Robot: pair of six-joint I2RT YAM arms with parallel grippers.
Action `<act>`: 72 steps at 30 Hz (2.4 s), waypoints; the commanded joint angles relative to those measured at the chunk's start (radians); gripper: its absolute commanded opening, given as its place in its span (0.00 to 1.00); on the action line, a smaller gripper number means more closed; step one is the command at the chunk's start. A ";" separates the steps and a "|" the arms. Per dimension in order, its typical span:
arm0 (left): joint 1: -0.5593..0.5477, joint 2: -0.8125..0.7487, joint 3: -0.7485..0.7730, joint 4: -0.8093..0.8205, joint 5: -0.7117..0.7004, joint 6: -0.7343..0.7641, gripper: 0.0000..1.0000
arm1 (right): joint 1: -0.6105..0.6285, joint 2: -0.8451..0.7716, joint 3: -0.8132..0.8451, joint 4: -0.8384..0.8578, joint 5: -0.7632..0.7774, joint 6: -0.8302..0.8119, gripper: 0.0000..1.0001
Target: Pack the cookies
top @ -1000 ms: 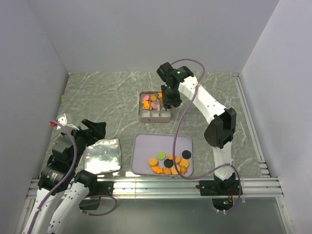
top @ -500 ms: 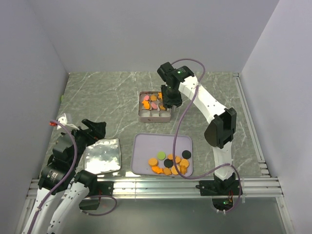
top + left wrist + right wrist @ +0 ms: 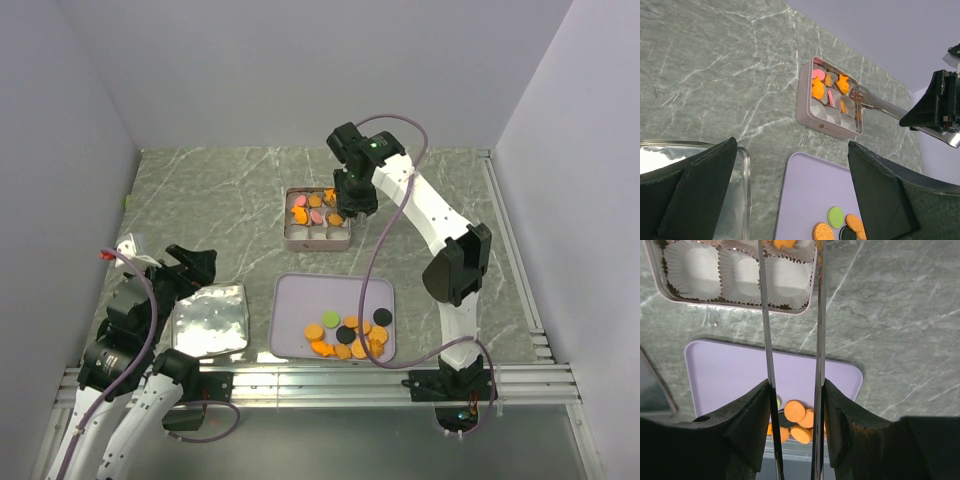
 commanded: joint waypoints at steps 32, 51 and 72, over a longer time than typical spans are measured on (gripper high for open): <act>-0.002 0.003 -0.025 0.086 0.122 0.065 0.91 | 0.517 -0.670 -0.735 0.113 -0.188 0.184 0.52; -0.002 -0.002 -0.019 0.064 0.099 0.048 0.88 | 0.611 -0.631 -0.792 0.077 -0.188 0.196 0.52; -0.002 -0.008 -0.011 0.049 0.091 0.033 0.89 | 0.632 -0.575 -0.790 0.080 -0.181 0.188 0.54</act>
